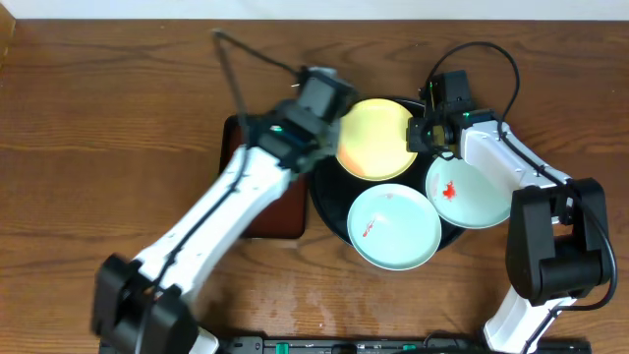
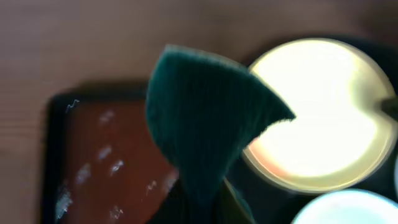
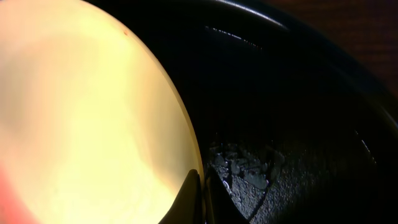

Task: Clean dirty plates on tray and stack at the side
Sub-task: 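Scrub the yellow plate face with the sponge in left gripper, then move the sponge with left gripper back onto the small tray, then lift yellow plate with right gripper and carry it to the right, then lower yellow plate onto table at right side and open right gripper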

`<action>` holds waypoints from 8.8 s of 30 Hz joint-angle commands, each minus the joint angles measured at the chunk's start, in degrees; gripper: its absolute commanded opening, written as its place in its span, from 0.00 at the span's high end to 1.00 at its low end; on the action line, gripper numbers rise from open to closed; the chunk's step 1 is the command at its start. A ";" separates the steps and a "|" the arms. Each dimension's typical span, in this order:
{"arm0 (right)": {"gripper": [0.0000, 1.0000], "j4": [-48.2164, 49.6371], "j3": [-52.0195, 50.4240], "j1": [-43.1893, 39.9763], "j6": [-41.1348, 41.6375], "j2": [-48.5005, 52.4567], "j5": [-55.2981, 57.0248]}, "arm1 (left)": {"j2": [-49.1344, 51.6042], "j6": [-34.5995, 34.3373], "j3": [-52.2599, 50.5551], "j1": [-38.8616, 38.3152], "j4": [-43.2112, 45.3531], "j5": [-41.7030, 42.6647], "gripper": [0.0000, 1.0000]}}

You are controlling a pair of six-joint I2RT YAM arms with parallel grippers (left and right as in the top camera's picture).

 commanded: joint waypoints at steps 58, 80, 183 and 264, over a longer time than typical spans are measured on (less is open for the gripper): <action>0.99 0.35 -0.24 -0.55 0.07 -1.42 0.74 | 26.49 3.02 -3.08 -0.72 26.95 23.30 0.92; 0.99 0.33 -0.24 -0.55 0.26 -1.42 0.74 | 20.52 -3.06 -2.80 -0.72 18.58 28.06 0.92; 0.99 44.78 1.64 44.72 -54.42 -11.17 57.20 | 3.78 0.63 -3.04 33.09 -23.61 16.09 0.92; 0.55 -18.91 9.66 -45.13 1.99 -9.73 -9.60 | 3.78 1.75 -3.72 26.58 -17.11 19.56 0.93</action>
